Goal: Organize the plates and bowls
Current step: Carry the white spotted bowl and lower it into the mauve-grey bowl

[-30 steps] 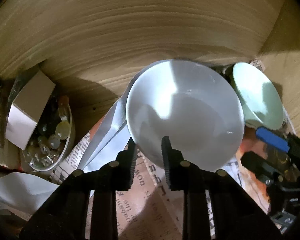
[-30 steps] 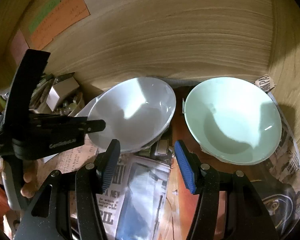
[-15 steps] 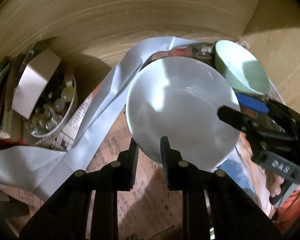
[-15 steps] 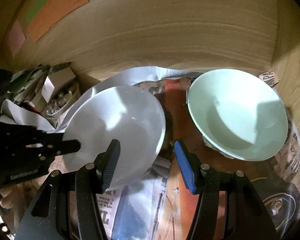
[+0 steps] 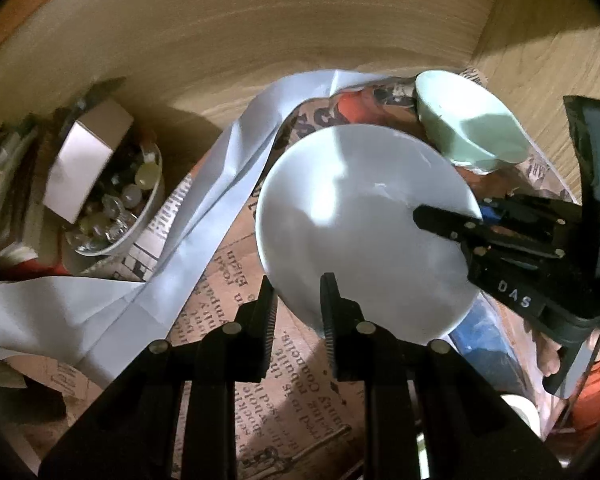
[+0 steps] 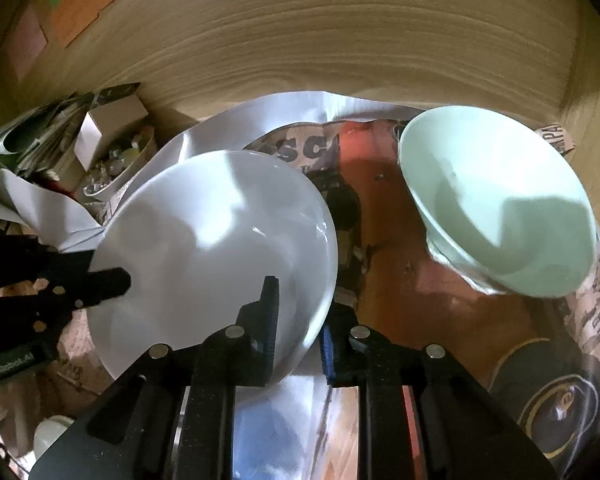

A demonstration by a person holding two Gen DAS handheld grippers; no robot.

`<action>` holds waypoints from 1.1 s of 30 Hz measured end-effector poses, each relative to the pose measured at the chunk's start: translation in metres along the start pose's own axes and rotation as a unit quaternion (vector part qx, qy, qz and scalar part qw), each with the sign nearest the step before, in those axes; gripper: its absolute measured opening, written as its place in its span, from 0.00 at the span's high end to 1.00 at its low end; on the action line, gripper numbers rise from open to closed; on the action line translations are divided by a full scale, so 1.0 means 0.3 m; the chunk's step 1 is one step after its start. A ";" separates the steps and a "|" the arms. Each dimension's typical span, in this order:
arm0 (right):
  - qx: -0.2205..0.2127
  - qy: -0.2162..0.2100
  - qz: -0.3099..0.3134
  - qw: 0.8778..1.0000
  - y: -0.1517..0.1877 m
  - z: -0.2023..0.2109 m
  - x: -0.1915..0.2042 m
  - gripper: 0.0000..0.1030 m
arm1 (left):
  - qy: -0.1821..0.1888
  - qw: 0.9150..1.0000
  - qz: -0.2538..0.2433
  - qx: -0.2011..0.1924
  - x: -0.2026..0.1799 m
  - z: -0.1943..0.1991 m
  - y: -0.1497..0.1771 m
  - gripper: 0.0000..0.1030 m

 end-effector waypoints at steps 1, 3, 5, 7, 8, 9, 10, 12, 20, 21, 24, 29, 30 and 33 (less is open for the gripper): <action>-0.001 0.001 0.000 1.000 0.003 0.005 0.002 0.84 | -0.002 1.000 -0.002 -0.005 -0.007 0.012 0.000 0.80; -0.008 0.000 -0.003 1.000 0.008 0.026 0.007 0.84 | -0.003 1.000 -0.006 -0.013 -0.010 0.032 0.002 0.80; -0.022 0.001 -0.005 1.000 0.009 0.062 0.015 0.84 | 0.000 1.000 -0.006 -0.023 -0.012 0.064 0.009 0.80; -0.034 0.005 -0.002 0.999 0.009 0.100 0.026 0.84 | 0.006 0.999 -0.003 -0.033 -0.017 0.091 0.012 0.80; -0.041 0.006 0.000 0.999 0.010 0.122 0.034 0.84 | 0.008 0.999 -0.002 -0.037 -0.017 0.106 0.017 0.80; -0.047 0.007 0.001 0.999 0.011 0.142 0.041 0.84 | 0.009 0.999 -0.002 -0.041 -0.013 0.121 0.021 0.80; -0.052 0.008 0.003 0.999 0.010 0.159 0.051 0.84 | 0.010 0.999 -0.001 -0.049 -0.016 0.144 0.027 0.80; -0.064 0.008 0.007 0.998 0.015 0.202 0.069 0.84 | 0.012 0.998 0.000 -0.061 -0.011 0.181 0.040 0.80; -0.105 -0.004 0.028 0.994 0.038 0.325 0.188 0.84 | 0.010 0.992 0.011 -0.122 0.011 0.360 0.130 0.80; -0.109 -0.005 0.031 0.994 0.045 0.341 0.203 0.84 | 0.006 0.992 0.013 -0.129 0.017 0.384 0.145 0.80; -0.121 -0.010 0.040 0.992 0.053 0.371 0.253 0.84 | -0.003 0.989 0.016 -0.144 0.038 0.432 0.187 0.80; -0.132 -0.021 0.054 0.990 0.077 0.409 0.329 0.83 | -0.020 0.986 0.023 -0.165 0.076 0.497 0.261 0.80; -0.134 -0.021 0.057 0.989 0.082 0.413 0.340 0.83 | -0.020 0.985 0.024 -0.167 0.088 0.502 0.270 0.80; -0.138 -0.032 0.063 0.988 0.102 0.426 0.381 0.83 | -0.017 0.984 0.031 -0.172 0.111 0.532 0.312 0.80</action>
Point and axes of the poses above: each gripper's, at about its wrist camera, not at the fingertips, and z roughly against the way its jaws point, x to its left, y to its underside, the point moved 7 cm from there along -z, roughly the way its jaws point, and after that the axes turned 5 degrees about x, right-handed, at the moved point
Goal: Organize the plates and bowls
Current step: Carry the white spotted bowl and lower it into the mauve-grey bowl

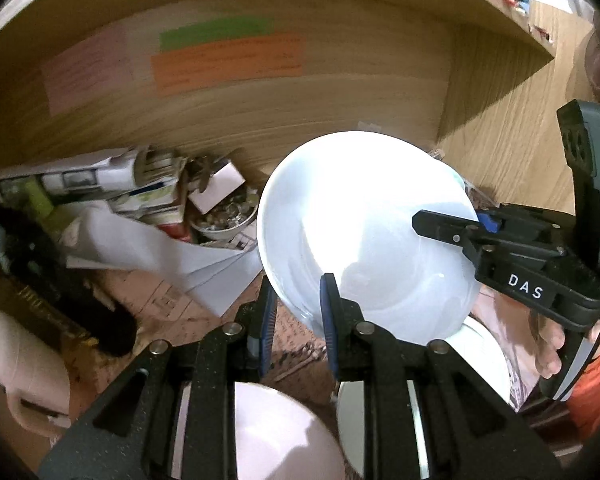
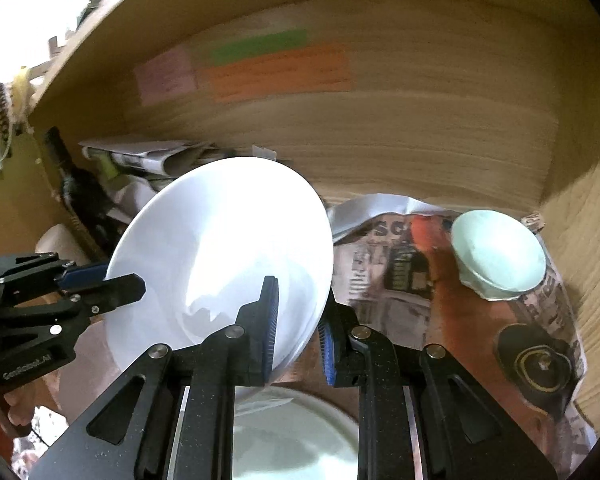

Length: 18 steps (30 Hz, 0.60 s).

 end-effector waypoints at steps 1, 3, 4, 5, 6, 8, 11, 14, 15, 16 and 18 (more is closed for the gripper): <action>-0.001 -0.004 0.000 1.000 0.004 0.004 0.011 0.83 | 0.000 1.000 0.003 -0.003 0.010 0.016 0.013 0.80; -0.003 -0.010 0.001 1.000 0.011 0.008 0.030 0.83 | 0.000 1.000 0.007 -0.008 0.025 0.035 0.030 0.80; -0.004 -0.012 0.003 1.000 0.014 0.010 0.045 0.83 | -0.001 1.000 0.010 -0.012 0.036 0.049 0.044 0.80; -0.004 -0.015 0.005 1.000 0.018 0.011 0.059 0.83 | -0.001 1.000 0.013 -0.014 0.045 0.056 0.052 0.80; -0.004 -0.018 0.006 1.000 0.022 0.011 0.073 0.83 | -0.001 1.000 0.016 -0.017 0.053 0.071 0.065 0.80; -0.003 -0.025 0.009 1.000 0.029 0.009 0.104 0.83 | -0.001 0.999 0.024 -0.022 0.072 0.094 0.089 0.80; 0.000 -0.034 0.015 0.999 0.041 0.006 0.146 0.83 | -0.001 0.999 0.035 -0.027 0.103 0.118 0.124 0.80; -0.001 -0.036 0.025 0.999 0.056 0.005 0.189 0.83 | -0.004 0.999 0.045 -0.030 0.129 0.142 0.159 0.80; -0.001 -0.037 0.028 0.999 0.060 0.004 0.201 0.83 | -0.004 0.998 0.048 -0.030 0.134 0.149 0.169 0.80; 0.000 -0.039 0.030 0.999 0.064 0.002 0.215 0.83 | -0.005 0.998 0.053 -0.031 0.144 0.156 0.185 0.80; 0.002 -0.044 0.034 0.998 0.074 -0.004 0.240 0.83 | -0.005 0.998 0.059 -0.031 0.158 0.169 0.208 0.80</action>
Point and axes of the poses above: each gripper's, at about its wrist camera, not at the fingertips, and z roughly against the way its jaws point, x to its left, y to its underside, the point moved 7 cm from there along -z, roughly the way its jaws point, and after that the axes turned 5 degrees about x, right-handed, at the moved point
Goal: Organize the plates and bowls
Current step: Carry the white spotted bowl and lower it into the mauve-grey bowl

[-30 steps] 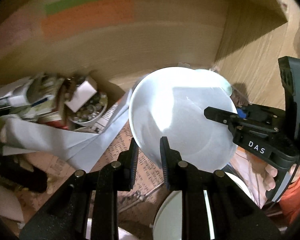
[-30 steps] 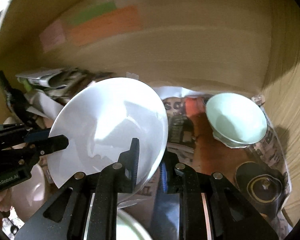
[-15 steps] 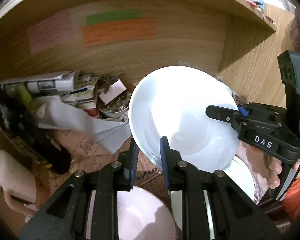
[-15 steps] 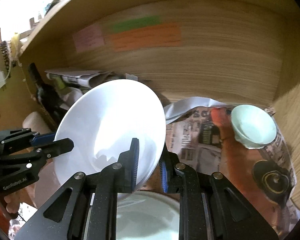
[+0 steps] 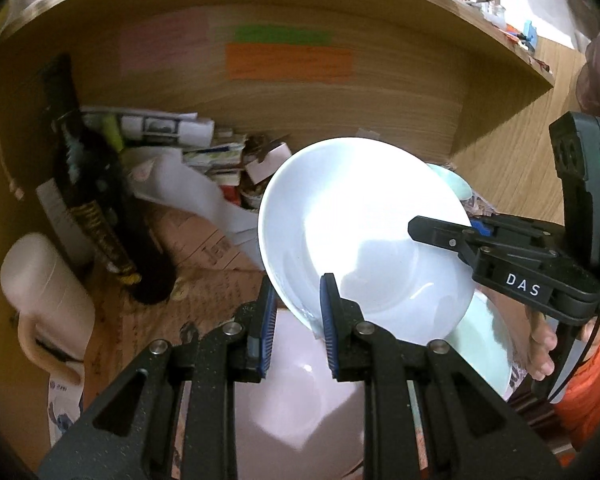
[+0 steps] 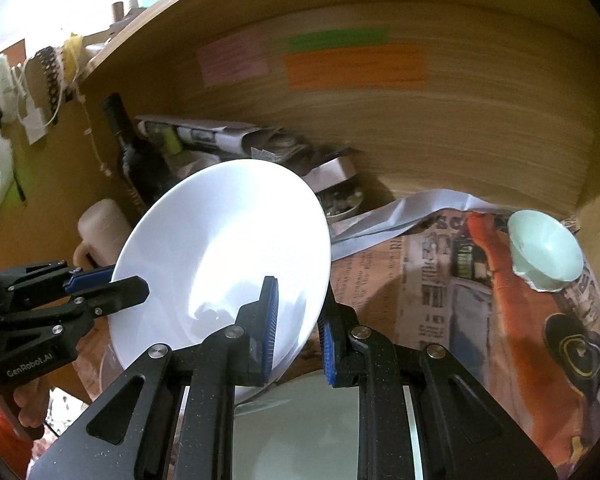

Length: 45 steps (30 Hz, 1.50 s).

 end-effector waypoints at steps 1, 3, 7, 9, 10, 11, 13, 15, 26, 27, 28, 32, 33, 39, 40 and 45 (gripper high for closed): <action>0.003 -0.004 0.002 1.000 0.007 -0.006 0.014 0.83 | 0.001 1.000 0.003 0.000 0.008 0.004 0.007 0.80; 0.008 -0.009 0.005 1.000 0.016 -0.014 0.034 0.83 | 0.001 1.000 0.008 0.001 0.026 0.019 0.028 0.80; 0.020 -0.017 0.014 1.000 0.046 -0.038 0.080 0.83 | -0.004 1.000 0.017 0.002 0.061 0.042 0.077 0.80; 0.029 -0.021 0.019 0.999 0.064 -0.055 0.102 0.83 | -0.008 1.000 0.019 0.004 0.071 0.049 0.098 0.80; 0.032 -0.023 0.020 0.999 0.070 -0.059 0.107 0.83 | -0.011 1.000 0.021 0.006 0.079 0.052 0.112 0.80; 0.037 -0.025 0.022 0.999 0.079 -0.066 0.116 0.83 | -0.013 1.000 0.023 0.008 0.084 0.054 0.123 0.80; 0.045 -0.028 0.025 0.998 0.093 -0.078 0.132 0.83 | -0.015 0.999 0.027 0.013 0.103 0.050 0.148 0.80; 0.053 -0.031 0.030 0.998 0.109 -0.090 0.149 0.83 | -0.016 0.999 0.034 0.017 0.117 0.049 0.170 0.80; 0.094 -0.047 0.045 0.993 0.196 -0.155 0.214 0.83 | -0.007 0.996 0.075 0.043 0.188 0.031 0.284 0.80; 0.097 -0.047 0.046 0.993 0.201 -0.161 0.216 0.83 | -0.006 0.996 0.078 0.044 0.191 0.029 0.293 0.80; 0.099 -0.047 0.046 0.993 0.205 -0.164 0.219 0.83 | -0.004 0.995 0.083 0.047 0.196 0.024 0.301 0.80; 0.108 -0.050 0.048 0.992 0.220 -0.177 0.226 0.83 | -0.004 0.995 0.088 0.052 0.207 0.009 0.319 0.80; 0.110 -0.050 0.049 0.991 0.224 -0.179 0.228 0.83 | -0.005 0.995 0.088 0.053 0.210 0.006 0.322 0.80; 0.120 -0.051 0.056 0.990 0.242 -0.190 0.239 0.83 | -0.004 0.995 0.092 0.045 0.228 0.003 0.322 0.80; 0.119 -0.049 0.057 0.990 0.241 -0.190 0.239 0.83 | -0.005 0.995 0.091 0.044 0.228 0.002 0.321 0.80; 0.119 -0.048 0.057 0.990 0.236 -0.189 0.235 0.83 | -0.017 0.996 0.077 0.044 0.216 -0.004 0.324 0.80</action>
Point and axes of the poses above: each gripper's, at about its wrist camera, not at the fingertips, and z roughly against the way its jaws point, x to its left, y to its underside, the point moved 7 cm from there along -z, roughly the way its jaws point, and after that the axes turned 5 degrees about x, right-handed, at the moved point
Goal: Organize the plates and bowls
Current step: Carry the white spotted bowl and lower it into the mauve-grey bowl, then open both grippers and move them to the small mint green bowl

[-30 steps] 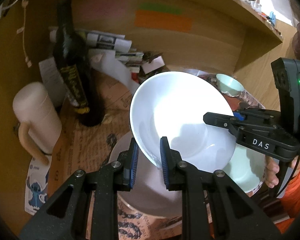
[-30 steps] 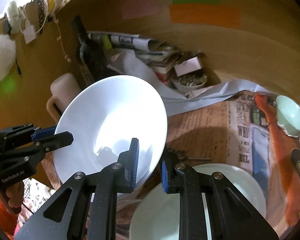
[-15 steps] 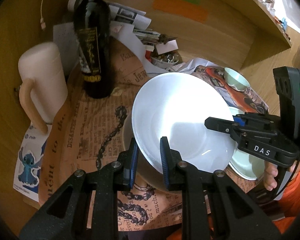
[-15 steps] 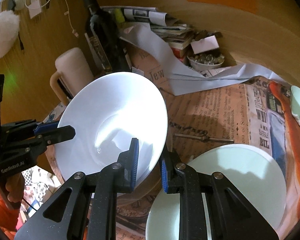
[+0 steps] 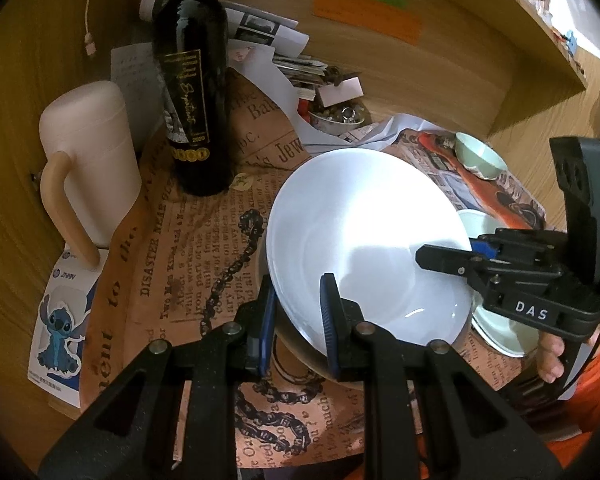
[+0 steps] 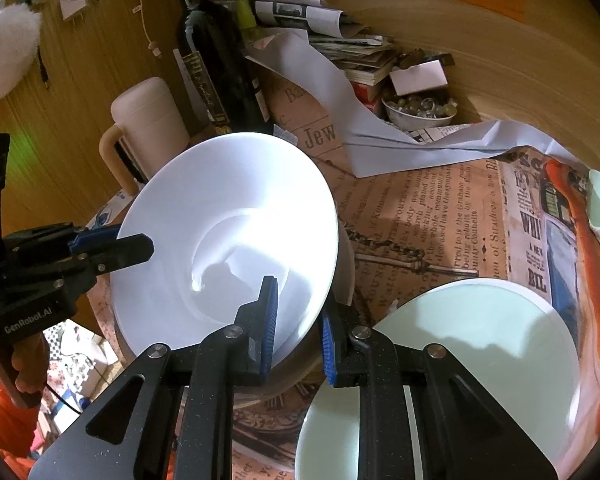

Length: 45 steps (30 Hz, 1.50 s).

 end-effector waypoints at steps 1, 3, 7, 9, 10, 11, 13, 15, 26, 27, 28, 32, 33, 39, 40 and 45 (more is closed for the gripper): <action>0.001 -0.001 0.001 1.000 0.001 0.000 -0.001 0.82 | -0.003 1.000 -0.002 -0.001 -0.002 0.000 0.000 0.80; 0.001 0.000 0.004 1.000 0.001 -0.001 0.002 0.81 | -0.009 1.000 -0.006 -0.004 -0.004 0.000 -0.001 0.80; 0.000 0.014 0.021 1.000 0.002 0.002 0.010 0.81 | -0.012 1.000 -0.005 -0.004 -0.001 0.000 -0.001 0.80; -0.001 0.025 0.031 0.999 0.002 0.003 0.014 0.81 | -0.010 1.000 -0.001 -0.004 0.003 0.000 -0.001 0.80; -0.001 0.029 0.033 0.999 0.001 0.002 0.014 0.81 | -0.013 1.000 0.000 -0.005 0.004 0.002 0.000 0.80; -0.004 0.037 0.036 0.999 -0.002 0.005 0.011 0.81 | -0.021 1.000 0.003 -0.006 0.012 0.003 0.000 0.80; -0.009 0.041 0.039 0.998 -0.007 0.011 0.008 0.81 | -0.030 0.999 0.004 -0.013 0.023 0.006 -0.003 0.80; -0.016 0.035 0.036 0.999 -0.013 0.020 0.000 0.78 | -0.030 0.999 0.006 -0.016 0.033 0.010 -0.006 0.80; -0.029 0.039 0.026 0.998 -0.021 0.054 -0.018 0.76 | -0.025 0.999 -0.001 -0.034 0.009 0.038 -0.039 0.78; -0.038 0.045 0.026 0.998 -0.026 0.072 -0.025 0.74 | -0.024 0.999 -0.002 -0.037 0.002 0.042 -0.047 0.77; -0.045 0.046 0.024 0.998 -0.032 0.088 -0.033 0.70 | -0.023 0.999 -0.004 -0.040 -0.006 0.048 -0.055 0.76; -0.078 0.059 0.008 0.995 -0.056 0.168 -0.086 0.64 | -0.004 0.999 -0.007 -0.049 -0.049 0.062 -0.097 0.75; -0.084 0.064 0.004 0.994 -0.060 0.186 -0.105 0.64 | 0.005 0.999 -0.008 -0.052 -0.065 0.065 -0.111 0.73; -0.118 0.104 -0.032 0.987 -0.072 0.315 -0.258 0.64 | 0.024 0.996 -0.024 -0.081 -0.172 0.092 -0.208 0.61; -0.123 0.110 -0.040 0.985 -0.072 0.338 -0.291 0.64 | 0.027 0.996 -0.028 -0.086 -0.193 0.096 -0.228 0.60; -0.147 0.158 -0.080 0.973 -0.077 0.447 -0.471 0.57 | 0.054 0.993 -0.044 -0.099 -0.301 0.100 -0.314 0.50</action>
Point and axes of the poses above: each gripper's, at about its wrist camera, not at the fingertips, and z roughly against the way its jaws point, x to its left, y to its underside, the point moved 7 cm from there along -z, roughly the way its jaws point, and after that the axes turned 5 degrees about x, right-handed, at the moved point
